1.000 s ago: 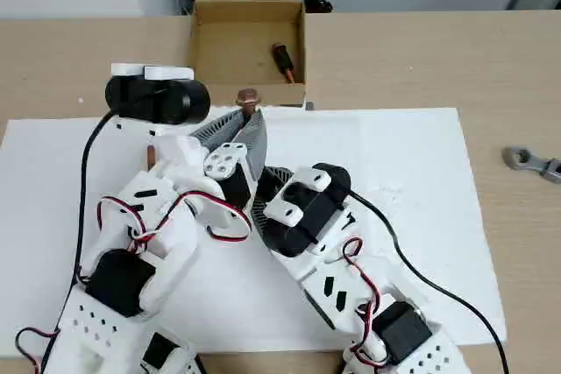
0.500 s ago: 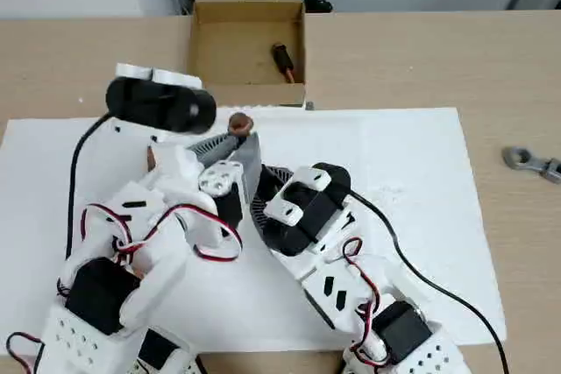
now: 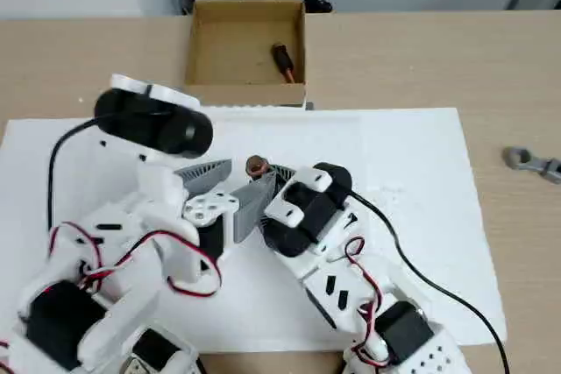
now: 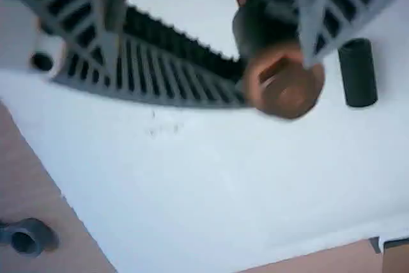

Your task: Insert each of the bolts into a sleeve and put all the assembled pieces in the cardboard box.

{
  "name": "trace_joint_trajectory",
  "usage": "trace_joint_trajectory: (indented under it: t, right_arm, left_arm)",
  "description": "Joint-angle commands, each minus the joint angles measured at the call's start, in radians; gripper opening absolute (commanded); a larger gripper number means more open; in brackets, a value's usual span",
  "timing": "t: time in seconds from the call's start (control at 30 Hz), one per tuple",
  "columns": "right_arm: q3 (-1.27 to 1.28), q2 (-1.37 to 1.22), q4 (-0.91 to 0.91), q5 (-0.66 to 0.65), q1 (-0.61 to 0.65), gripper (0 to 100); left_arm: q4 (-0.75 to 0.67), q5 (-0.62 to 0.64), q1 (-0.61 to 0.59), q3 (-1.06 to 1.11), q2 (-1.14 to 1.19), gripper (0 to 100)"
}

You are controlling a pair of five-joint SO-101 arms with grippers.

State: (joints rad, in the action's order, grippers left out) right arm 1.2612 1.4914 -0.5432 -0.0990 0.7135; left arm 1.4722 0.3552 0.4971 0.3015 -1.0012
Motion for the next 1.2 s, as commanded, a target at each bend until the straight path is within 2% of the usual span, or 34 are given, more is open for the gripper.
trace_joint_trajectory:
  t: [0.0,0.07,0.17,0.27,0.43,0.53,0.7,0.9,1.17]
  right_arm:
    - [-0.015,0.007,0.019,-0.005,-0.045,0.4]
    - [-0.017,0.004,0.019,-0.005,-0.073,0.4]
    - [-0.057,-0.039,-0.004,-0.005,-0.108,0.3]
    - [-0.163,-0.15,-0.035,-0.005,-0.16,0.3]
    - [-0.431,-0.447,-0.117,-0.003,-0.229,0.3]
    - [-0.631,-0.631,-0.166,-0.003,-0.262,0.3]
    - [-1.01,-0.946,-0.26,-0.005,-0.286,0.3]
    - [-1.425,-1.388,-0.297,-0.008,-0.292,0.3]
    - [-1.942,-1.933,-0.297,-0.052,-0.308,0.4]
  left_arm:
    - [0.057,-0.02,0.002,-0.09,-0.003,18]
    - [0.095,-0.043,0.002,-0.142,-0.003,16]
    - [0.164,-0.081,-0.038,-0.242,-0.003,6]
    - [0.212,-0.117,-0.203,-0.312,-0.005,0]
    - [0.221,-0.126,-0.531,-0.315,-0.003,1]
    - [0.201,-0.124,-0.635,-0.314,0.002,1]
    - [0.146,-0.124,-0.66,-0.228,0.002,1]
    - [-0.092,-0.158,-0.661,0.088,-0.003,1]
    - [-0.232,-0.201,-0.66,0.282,0.002,1]
